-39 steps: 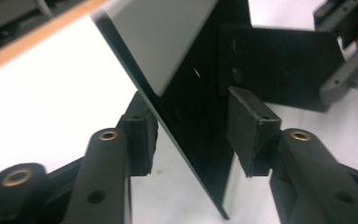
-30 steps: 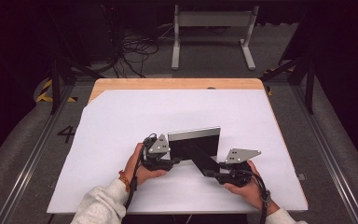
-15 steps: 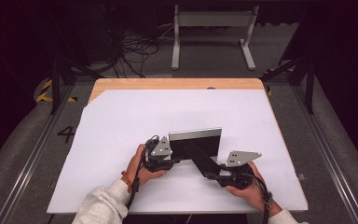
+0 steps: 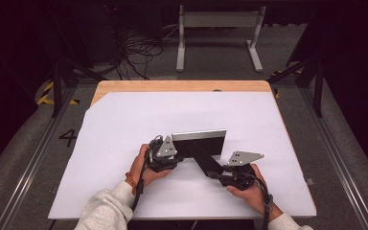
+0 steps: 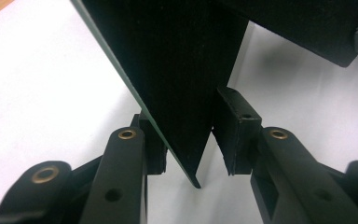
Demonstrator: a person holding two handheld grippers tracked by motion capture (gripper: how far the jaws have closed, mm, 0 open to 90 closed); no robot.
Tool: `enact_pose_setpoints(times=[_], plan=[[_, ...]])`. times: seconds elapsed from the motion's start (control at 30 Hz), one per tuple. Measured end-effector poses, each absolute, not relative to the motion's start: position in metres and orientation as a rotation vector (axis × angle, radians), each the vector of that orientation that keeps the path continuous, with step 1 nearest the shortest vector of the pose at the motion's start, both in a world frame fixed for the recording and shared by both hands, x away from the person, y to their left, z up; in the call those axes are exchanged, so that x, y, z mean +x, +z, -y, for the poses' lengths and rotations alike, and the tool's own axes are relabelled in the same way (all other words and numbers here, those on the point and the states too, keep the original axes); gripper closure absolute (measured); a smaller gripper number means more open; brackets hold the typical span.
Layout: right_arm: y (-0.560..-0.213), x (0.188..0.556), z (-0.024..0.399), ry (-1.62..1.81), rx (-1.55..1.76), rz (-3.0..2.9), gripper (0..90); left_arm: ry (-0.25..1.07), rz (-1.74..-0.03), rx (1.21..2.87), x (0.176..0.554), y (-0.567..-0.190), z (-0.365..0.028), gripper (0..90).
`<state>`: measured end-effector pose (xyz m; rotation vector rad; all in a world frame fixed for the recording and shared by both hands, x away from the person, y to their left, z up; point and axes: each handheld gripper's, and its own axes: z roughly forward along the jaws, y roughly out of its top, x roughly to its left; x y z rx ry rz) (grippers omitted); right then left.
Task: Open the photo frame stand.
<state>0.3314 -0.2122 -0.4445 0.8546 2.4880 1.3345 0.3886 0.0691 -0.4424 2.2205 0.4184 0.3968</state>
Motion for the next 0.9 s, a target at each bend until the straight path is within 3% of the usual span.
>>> enact_pose_setpoints(times=[0.27,0.43,0.9], plan=[[-0.445,0.329,0.211,1.293,0.825,-2.501,72.4,0.388,-0.393,2.217,0.39,-0.441,-0.073,66.7],[-0.44,0.326,0.22,1.31,0.835,-2.481,73.7,0.377,-0.431,2.126,0.388,-0.434,-0.082,65.5],[-0.439,0.32,0.219,1.285,0.804,-2.496,75.0,0.307,-0.438,2.184,0.393,-0.451,-0.072,65.8]])
